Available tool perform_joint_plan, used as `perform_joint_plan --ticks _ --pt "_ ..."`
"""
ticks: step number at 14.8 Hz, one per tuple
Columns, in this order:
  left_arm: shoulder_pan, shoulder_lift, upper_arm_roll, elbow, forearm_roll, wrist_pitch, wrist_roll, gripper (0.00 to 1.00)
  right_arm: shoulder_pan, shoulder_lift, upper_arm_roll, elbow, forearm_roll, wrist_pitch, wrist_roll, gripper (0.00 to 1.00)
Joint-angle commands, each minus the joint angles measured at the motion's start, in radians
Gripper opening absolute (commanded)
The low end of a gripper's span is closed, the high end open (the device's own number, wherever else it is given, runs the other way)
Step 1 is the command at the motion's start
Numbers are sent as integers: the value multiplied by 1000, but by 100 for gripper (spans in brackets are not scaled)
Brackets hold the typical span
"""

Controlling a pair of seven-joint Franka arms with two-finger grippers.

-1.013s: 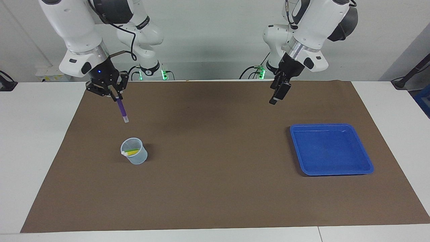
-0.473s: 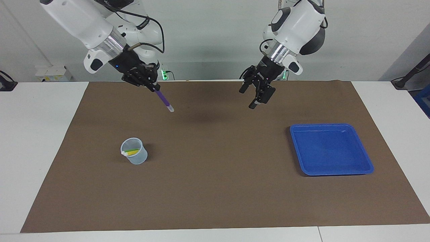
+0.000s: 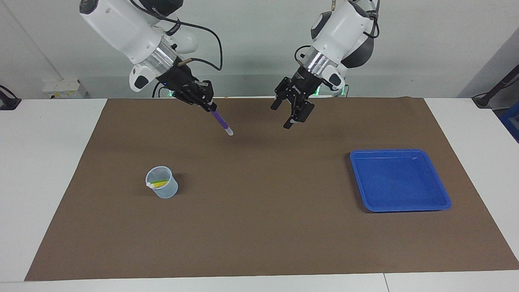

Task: Right arm passes pens to left for tray arrangement
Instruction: 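Carry the purple pen toward the left gripper while the left gripper approaches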

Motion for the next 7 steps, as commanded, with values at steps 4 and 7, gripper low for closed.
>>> perform_joint_plan --ticks 4,7 --pt "-60 52 17 -15 -19 104 -10 100 38 -42 -3 -78 31 86 65 1" --pt "-70 62 17 -14 -19 108 -7 98 41 -42 -3 -80 31 88 65 1"
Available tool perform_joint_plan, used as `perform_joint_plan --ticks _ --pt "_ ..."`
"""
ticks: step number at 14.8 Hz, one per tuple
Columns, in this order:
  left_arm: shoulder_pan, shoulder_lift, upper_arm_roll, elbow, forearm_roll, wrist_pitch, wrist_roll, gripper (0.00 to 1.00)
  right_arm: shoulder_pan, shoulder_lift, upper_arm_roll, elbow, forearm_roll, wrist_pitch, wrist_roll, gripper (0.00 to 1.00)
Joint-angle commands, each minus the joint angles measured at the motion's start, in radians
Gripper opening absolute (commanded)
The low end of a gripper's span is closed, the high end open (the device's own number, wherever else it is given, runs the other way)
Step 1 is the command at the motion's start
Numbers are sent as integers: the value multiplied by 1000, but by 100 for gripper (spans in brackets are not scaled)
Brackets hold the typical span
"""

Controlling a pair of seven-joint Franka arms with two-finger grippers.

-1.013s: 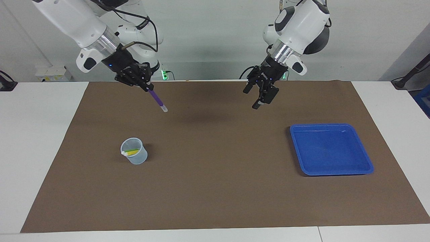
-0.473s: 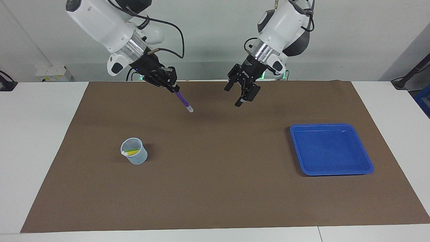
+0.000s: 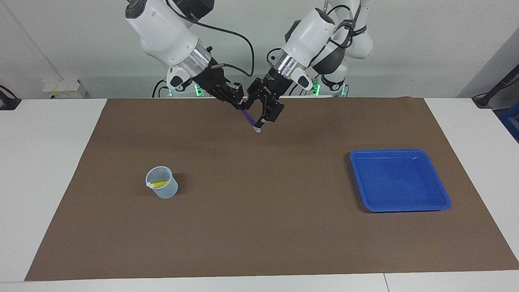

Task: Right arm passes pens to left for tray arrangement
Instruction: 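Carry the purple pen toward the left gripper while the left gripper approaches, then grasp the purple pen with the left gripper and open the right gripper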

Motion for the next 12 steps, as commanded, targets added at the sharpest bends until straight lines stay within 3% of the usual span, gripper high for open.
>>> perform_joint_plan --ticks 1,9,11,12 --pt "-22 0 16 -8 -19 24 6 95 0 -30 -3 -40 28 24 7 1" --pt "-24 1 16 -6 -6 33 67 12 2 -33 -3 -41 28 26 5 1" --pt "-26 0 16 -8 -6 31 95 0 2 -34 -3 -46 28 26 5 1" --pt "-26 1 16 -6 -6 31 95 0 2 -34 -3 -47 26 26 5 1"
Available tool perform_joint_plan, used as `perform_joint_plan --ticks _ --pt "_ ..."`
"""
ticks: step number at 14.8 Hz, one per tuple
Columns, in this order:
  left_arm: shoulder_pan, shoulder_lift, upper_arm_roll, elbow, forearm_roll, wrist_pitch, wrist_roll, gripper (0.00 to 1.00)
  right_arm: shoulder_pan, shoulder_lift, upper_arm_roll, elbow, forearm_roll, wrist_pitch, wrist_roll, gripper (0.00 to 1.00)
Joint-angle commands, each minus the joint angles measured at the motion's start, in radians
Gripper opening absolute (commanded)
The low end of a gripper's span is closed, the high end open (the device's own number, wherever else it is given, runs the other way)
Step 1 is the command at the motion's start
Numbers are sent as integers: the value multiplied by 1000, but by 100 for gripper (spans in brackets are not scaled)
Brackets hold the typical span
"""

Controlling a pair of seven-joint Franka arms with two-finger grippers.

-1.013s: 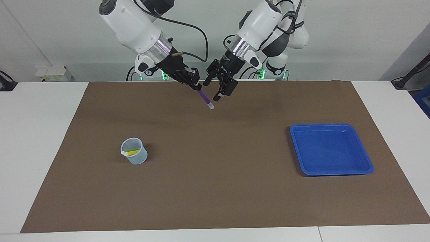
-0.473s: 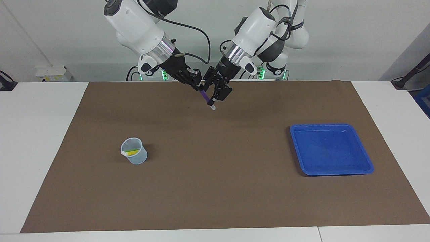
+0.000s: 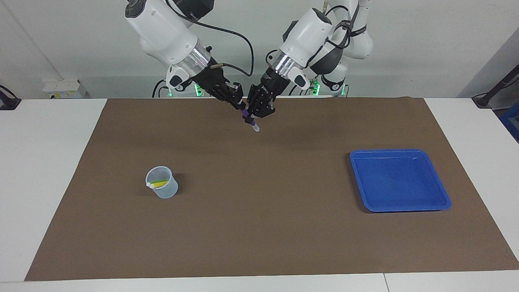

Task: Right arm passes pens to left for tray arrangement
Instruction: 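Grasp the purple pen with the left gripper and open the right gripper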

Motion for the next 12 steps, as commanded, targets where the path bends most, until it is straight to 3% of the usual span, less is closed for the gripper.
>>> perform_joint_plan --ticks 1,3,4,5,6,7,12 --pt "-17 -3 14 -8 -8 16 25 0 2 -27 -1 -37 27 19 5 1" --pt "-17 -2 14 -7 -8 16 36 0 2 -29 -1 -37 25 19 7 6" --pt "-17 -2 14 -5 -8 16 36 0 2 -29 -1 -38 24 17 8 24" --pt "-17 0 14 -4 -8 16 37 0 3 -31 0 -37 12 17 4 57" --pt "-17 0 14 -4 -8 16 42 0 11 -29 0 -37 7 19 1 73" --pt "-17 0 14 -4 -8 16 42 0 11 -27 -1 -34 5 19 -7 79" --pt "-3 0 14 4 -8 -14 120 0 -4 -26 -9 -20 -77 -2 -67 83"
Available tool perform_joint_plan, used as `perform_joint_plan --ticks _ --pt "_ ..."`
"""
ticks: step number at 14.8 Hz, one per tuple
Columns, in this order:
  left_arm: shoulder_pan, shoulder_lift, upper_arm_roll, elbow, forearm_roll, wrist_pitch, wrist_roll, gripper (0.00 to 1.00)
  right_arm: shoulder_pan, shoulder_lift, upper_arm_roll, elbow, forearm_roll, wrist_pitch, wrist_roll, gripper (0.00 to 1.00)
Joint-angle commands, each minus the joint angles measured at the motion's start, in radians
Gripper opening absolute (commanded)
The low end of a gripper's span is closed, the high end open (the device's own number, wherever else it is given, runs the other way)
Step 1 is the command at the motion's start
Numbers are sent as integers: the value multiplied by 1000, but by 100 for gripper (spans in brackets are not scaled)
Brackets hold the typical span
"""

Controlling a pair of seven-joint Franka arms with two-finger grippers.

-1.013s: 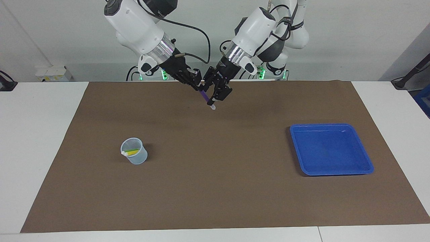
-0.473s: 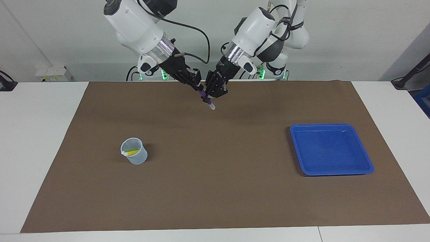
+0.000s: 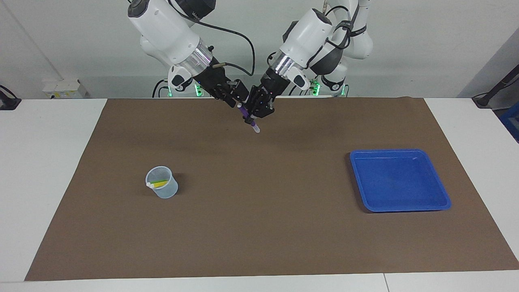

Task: Right arm passes pens to left for tray arrangement
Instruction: 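Grasp the purple pen with the left gripper and open the right gripper, then lower the purple pen into the tray while the right gripper returns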

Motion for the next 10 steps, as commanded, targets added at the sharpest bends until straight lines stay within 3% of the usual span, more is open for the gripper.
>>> perform_joint_plan --ticks 1,5,10 --pt "0 -2 12 8 -8 -35 86 0 -31 -25 -8 -17 -72 -25 -80 84" --pt "37 -8 16 27 -8 -155 237 0 -174 -27 -8 -15 -177 -129 -463 85" --pt "105 -19 20 28 -8 -314 539 0 -284 -1 -7 -49 -339 -114 -927 85"
